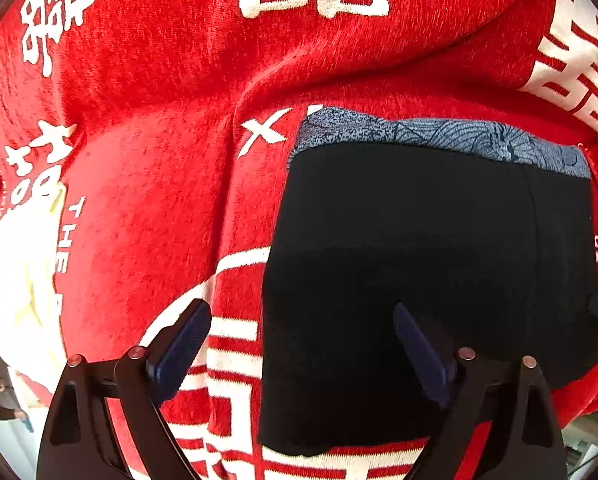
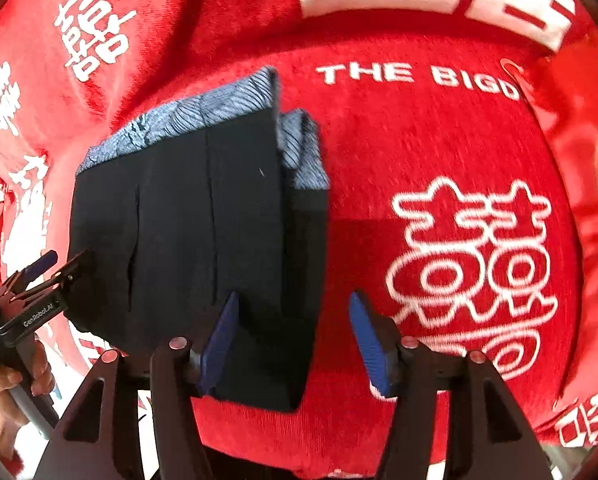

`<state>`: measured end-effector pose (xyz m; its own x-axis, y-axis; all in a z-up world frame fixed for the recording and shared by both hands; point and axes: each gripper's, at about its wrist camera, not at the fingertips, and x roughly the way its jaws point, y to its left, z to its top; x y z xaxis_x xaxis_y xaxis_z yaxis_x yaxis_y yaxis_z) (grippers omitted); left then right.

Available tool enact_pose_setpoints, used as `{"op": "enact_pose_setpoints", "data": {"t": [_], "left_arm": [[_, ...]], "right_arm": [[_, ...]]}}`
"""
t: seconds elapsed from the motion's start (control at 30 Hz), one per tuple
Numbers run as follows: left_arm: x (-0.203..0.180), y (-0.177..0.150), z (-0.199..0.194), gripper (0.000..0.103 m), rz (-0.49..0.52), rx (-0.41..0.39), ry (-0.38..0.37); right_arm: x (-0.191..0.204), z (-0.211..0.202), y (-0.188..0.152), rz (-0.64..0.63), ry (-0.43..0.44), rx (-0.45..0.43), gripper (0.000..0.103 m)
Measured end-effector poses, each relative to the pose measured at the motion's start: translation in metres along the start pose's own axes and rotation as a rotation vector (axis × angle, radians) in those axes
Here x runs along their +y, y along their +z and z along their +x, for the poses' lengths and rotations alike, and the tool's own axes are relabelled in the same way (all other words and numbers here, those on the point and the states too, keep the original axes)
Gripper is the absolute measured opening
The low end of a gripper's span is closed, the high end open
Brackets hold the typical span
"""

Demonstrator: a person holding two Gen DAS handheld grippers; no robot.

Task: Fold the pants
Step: 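Release the bundle and pull both grippers back from it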

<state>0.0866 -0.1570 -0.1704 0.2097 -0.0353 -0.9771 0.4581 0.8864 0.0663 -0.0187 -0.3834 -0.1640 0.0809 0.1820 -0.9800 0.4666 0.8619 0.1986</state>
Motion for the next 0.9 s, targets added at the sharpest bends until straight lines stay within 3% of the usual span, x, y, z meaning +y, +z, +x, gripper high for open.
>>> {"op": "enact_pose_setpoints", "data": {"t": [0.07, 0.13, 0.27, 0.33, 0.4, 0.53, 0.73, 0.9], "left_arm": [[-0.002, -0.002, -0.004, 0.094, 0.002, 0.010, 0.012], [-0.002, -0.004, -0.007, 0.103, 0.002, 0.026, 0.034], [-0.003, -0.013, -0.017, 0.103, -0.001, 0.057, 0.033], [-0.005, -0.020, -0.025, 0.103, 0.002, 0.073, 0.021], [-0.008, -0.025, -0.031, 0.103, 0.010, 0.085, 0.006], [-0.010, -0.034, -0.040, 0.103, 0.013, 0.096, -0.029], [-0.016, -0.042, -0.058, 0.103, 0.057, 0.086, -0.041], [-0.025, -0.050, -0.066, 0.103, 0.146, 0.124, -0.043]], "right_arm": [[-0.002, -0.002, -0.006, 0.004, -0.010, 0.007, 0.066], [-0.001, -0.006, -0.013, 0.002, -0.025, 0.010, 0.069], [0.004, -0.015, -0.024, 0.002, -0.066, 0.011, 0.072], [0.009, -0.023, -0.032, 0.008, -0.082, 0.005, 0.083], [0.012, -0.033, -0.036, 0.007, -0.100, -0.008, 0.085], [0.022, -0.041, -0.046, -0.003, -0.127, -0.018, 0.103], [0.042, -0.040, -0.058, -0.030, -0.145, 0.041, 0.103], [0.056, -0.042, -0.066, -0.028, -0.162, 0.079, 0.103]]}}
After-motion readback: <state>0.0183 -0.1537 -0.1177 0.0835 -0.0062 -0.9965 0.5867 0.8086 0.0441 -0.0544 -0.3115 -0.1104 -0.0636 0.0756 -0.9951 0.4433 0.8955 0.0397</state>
